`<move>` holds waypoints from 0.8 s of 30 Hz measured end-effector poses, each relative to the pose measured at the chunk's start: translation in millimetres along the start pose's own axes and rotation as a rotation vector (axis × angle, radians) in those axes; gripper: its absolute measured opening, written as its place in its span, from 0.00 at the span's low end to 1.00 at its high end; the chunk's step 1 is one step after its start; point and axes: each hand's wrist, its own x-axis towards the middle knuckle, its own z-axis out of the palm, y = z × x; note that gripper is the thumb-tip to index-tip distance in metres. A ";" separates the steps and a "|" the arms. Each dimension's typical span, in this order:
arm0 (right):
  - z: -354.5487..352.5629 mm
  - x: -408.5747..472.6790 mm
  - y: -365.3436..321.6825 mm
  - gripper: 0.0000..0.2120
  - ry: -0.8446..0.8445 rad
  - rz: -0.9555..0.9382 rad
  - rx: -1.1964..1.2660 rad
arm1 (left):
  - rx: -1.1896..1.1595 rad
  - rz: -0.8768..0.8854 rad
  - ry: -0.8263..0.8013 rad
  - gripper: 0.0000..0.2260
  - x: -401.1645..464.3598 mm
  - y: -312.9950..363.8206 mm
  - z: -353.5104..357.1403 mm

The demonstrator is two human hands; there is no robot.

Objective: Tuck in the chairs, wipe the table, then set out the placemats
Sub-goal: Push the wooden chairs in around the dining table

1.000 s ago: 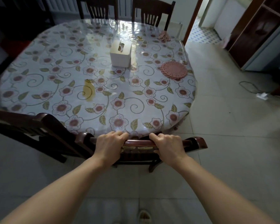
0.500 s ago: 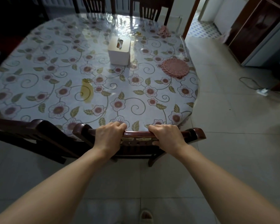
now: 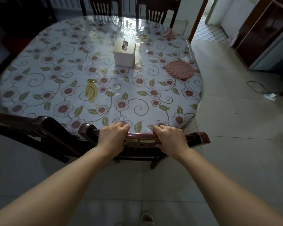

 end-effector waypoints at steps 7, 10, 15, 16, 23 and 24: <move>-11.7 -5.9 -3.8 0.42 -0.213 0.104 0.042 | -0.045 -0.036 -0.242 0.19 -3.7 3.7 -23.0; -26.2 -17.1 -13.0 0.49 -0.287 0.156 0.049 | -0.043 -0.021 -0.252 0.34 -11.5 4.3 -35.3; -43.6 -35.4 -30.2 0.49 -0.288 0.167 0.057 | -0.038 -0.044 -0.266 0.38 -29.4 7.8 -57.2; -47.0 -37.8 -33.1 0.48 -0.285 0.170 0.053 | -0.040 -0.044 -0.268 0.38 -32.5 7.9 -60.5; -63.9 -47.4 -48.7 0.46 -0.278 0.203 0.068 | -0.049 -0.035 -0.283 0.38 -41.2 0.1 -77.6; -64.6 -50.4 -49.7 0.45 -0.279 0.213 0.072 | -0.057 -0.028 -0.284 0.37 -41.3 0.4 -78.0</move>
